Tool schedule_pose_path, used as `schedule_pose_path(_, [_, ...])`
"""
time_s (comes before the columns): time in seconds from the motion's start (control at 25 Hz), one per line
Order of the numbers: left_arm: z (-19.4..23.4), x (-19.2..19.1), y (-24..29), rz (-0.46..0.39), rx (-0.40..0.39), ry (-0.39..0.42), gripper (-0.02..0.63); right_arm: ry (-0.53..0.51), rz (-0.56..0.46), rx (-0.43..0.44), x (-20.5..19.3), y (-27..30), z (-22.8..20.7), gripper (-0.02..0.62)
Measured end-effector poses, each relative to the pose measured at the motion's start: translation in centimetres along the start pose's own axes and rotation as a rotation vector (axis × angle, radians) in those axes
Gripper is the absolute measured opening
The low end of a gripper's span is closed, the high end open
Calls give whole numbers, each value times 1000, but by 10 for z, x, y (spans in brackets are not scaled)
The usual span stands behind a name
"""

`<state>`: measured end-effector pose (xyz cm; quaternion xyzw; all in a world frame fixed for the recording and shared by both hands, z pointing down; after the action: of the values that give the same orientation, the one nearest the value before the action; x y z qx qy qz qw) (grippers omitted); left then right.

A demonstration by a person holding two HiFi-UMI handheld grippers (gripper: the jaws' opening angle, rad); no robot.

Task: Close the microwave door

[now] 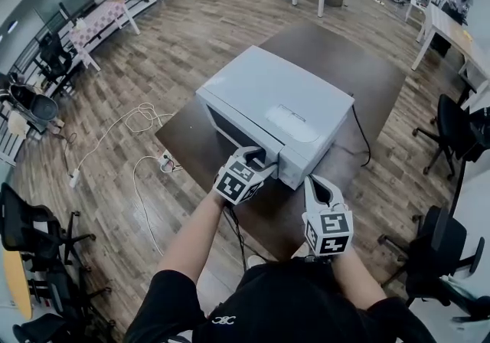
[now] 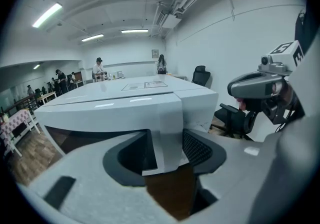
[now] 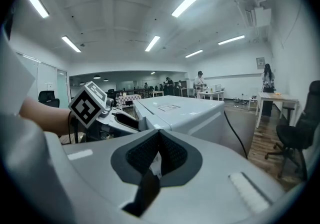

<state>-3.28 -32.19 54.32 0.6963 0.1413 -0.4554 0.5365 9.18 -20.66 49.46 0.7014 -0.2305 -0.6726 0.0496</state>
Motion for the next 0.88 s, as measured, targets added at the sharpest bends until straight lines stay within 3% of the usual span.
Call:
schedule_pose_path(0.72, [0, 4, 6, -13, -10, -36, 203, -6, -22, 2, 8, -4, 2, 9])
schedule_pose_path(0.88, [-2, 3, 6, -25, 19, -55, 201, -8, -28, 8, 8, -8, 4, 9])
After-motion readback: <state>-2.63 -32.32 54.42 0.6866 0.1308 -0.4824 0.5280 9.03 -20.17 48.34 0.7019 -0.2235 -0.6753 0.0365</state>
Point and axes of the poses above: the fingertips, and each gripper's own axes: y forward along the fingers, z to its left, x out of its top, the point moved 5 cm from there along -y, backward along the fingers, and after that the axes turned 3 degrees about z, right-handed, at the moved point
